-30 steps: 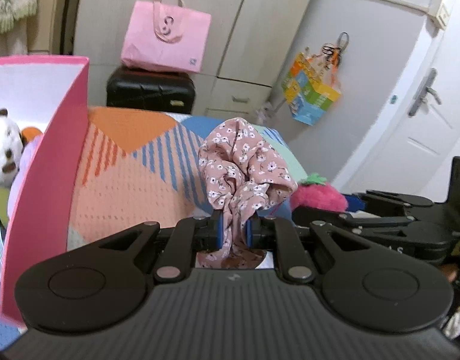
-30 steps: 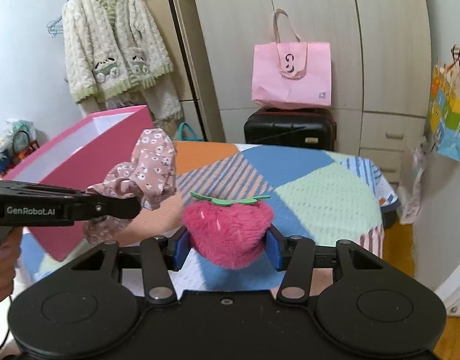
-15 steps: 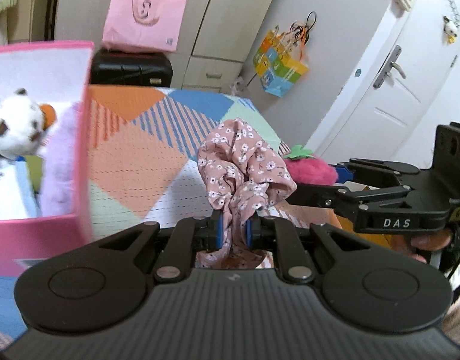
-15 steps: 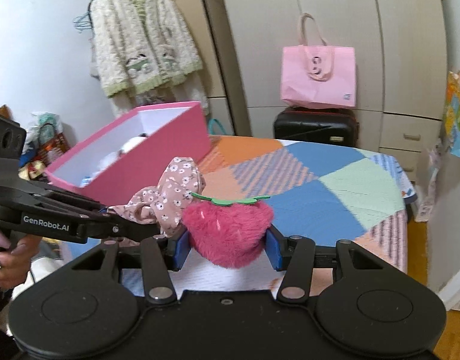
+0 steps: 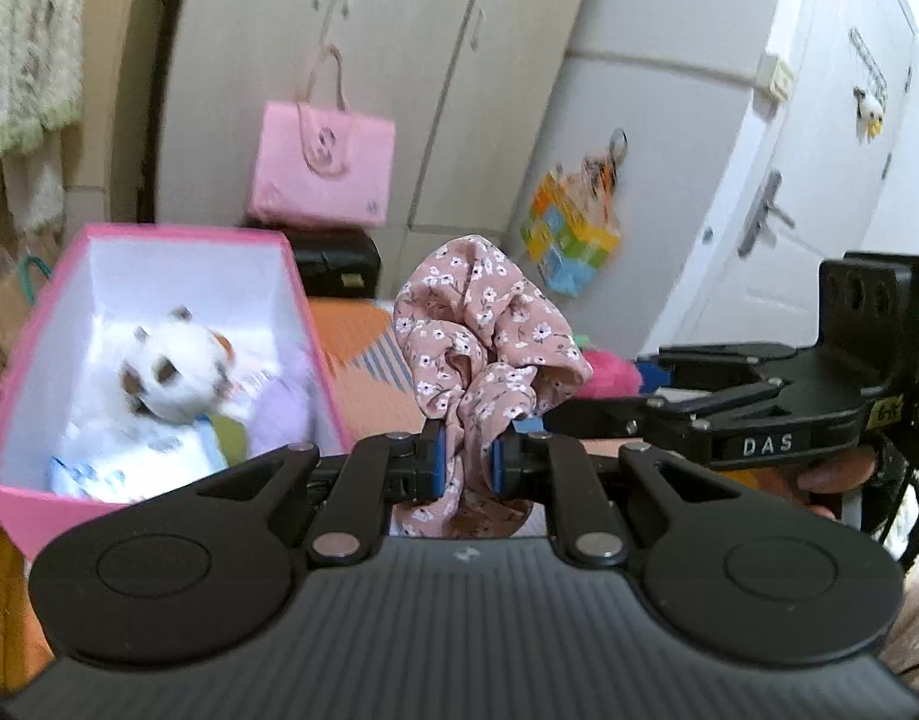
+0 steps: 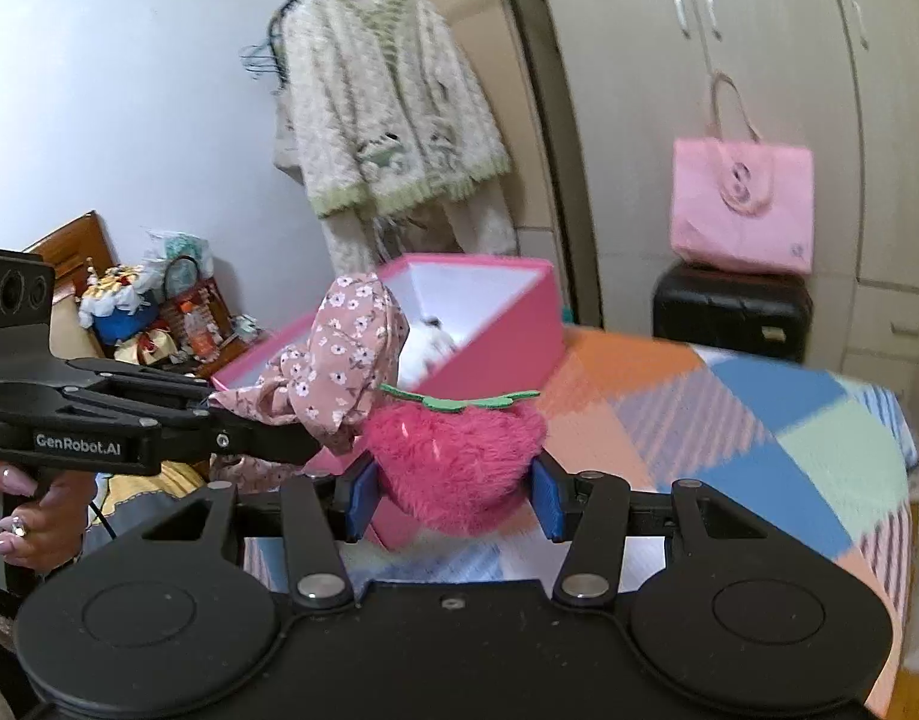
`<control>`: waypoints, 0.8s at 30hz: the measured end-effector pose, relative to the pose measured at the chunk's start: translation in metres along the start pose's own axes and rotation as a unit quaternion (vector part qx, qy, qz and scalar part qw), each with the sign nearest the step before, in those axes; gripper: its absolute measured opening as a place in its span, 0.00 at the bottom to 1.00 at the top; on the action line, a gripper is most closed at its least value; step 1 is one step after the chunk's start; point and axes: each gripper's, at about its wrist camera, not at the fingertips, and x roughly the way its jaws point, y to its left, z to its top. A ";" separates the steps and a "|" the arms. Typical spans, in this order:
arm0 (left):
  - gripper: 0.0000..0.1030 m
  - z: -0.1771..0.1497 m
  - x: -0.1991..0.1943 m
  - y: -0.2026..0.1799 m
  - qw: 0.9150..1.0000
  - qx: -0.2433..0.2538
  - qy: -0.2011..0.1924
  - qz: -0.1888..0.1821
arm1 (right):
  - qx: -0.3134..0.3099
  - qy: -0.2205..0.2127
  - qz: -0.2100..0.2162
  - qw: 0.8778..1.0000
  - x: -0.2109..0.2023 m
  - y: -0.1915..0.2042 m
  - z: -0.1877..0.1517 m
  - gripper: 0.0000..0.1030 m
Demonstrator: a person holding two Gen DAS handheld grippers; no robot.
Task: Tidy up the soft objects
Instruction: 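Lift and carry the scrunchie and strawberry plush over the pink box with both tools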
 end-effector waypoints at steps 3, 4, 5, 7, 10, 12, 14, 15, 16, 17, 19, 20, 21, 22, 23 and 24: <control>0.12 0.008 -0.011 0.010 1.000 -0.004 -0.022 0.010 | -0.010 -0.010 0.010 1.000 0.010 0.012 0.013 0.54; 0.12 0.011 -0.016 0.014 0.999 -0.006 -0.028 0.014 | -0.012 -0.013 0.014 1.000 0.013 0.016 0.016 0.54; 0.12 0.012 -0.018 0.018 0.999 -0.007 -0.034 0.017 | -0.013 -0.016 0.019 1.000 0.017 0.019 0.021 0.54; 0.12 0.015 -0.023 0.027 0.999 -0.013 -0.044 0.027 | -0.014 -0.019 0.028 0.999 0.025 0.024 0.029 0.54; 0.12 0.017 -0.028 0.043 0.997 -0.026 -0.055 0.041 | -0.019 -0.025 0.036 0.999 0.040 0.029 0.038 0.54; 0.12 0.018 -0.027 0.056 0.996 -0.037 -0.057 0.052 | -0.023 -0.030 0.040 0.999 0.050 0.031 0.045 0.54; 0.12 0.018 -0.024 0.067 0.995 -0.044 -0.055 0.064 | -0.024 -0.033 0.044 0.998 0.060 0.033 0.049 0.54; 0.12 0.018 -0.021 0.073 0.995 -0.047 -0.055 0.072 | -0.026 -0.034 0.046 0.998 0.066 0.034 0.052 0.54; 0.12 0.018 -0.018 0.077 0.994 -0.048 -0.054 0.081 | -0.029 -0.034 0.047 0.998 0.070 0.035 0.053 0.54; 0.12 0.018 -0.016 0.083 0.993 -0.049 -0.053 0.091 | -0.033 -0.033 0.048 0.998 0.075 0.036 0.055 0.54; 0.12 0.017 -0.011 0.094 0.992 -0.049 -0.050 0.108 | -0.042 -0.030 0.044 0.998 0.088 0.038 0.059 0.54; 0.13 0.018 -0.008 0.100 0.991 -0.049 -0.047 0.115 | -0.046 -0.026 0.041 0.998 0.095 0.038 0.061 0.54; 0.13 0.019 -0.003 0.106 0.990 -0.052 -0.041 0.121 | -0.051 -0.021 0.036 0.998 0.103 0.038 0.063 0.54; 0.13 0.019 0.002 0.112 0.990 -0.058 -0.034 0.125 | -0.056 -0.016 0.030 0.998 0.111 0.039 0.065 0.54; 0.13 0.019 0.006 0.117 0.990 -0.061 -0.028 0.126 | -0.063 -0.010 0.021 0.998 0.119 0.039 0.066 0.54; 0.13 0.019 0.011 0.123 0.989 -0.065 -0.021 0.129 | -0.071 -0.003 0.011 0.997 0.127 0.040 0.067 0.55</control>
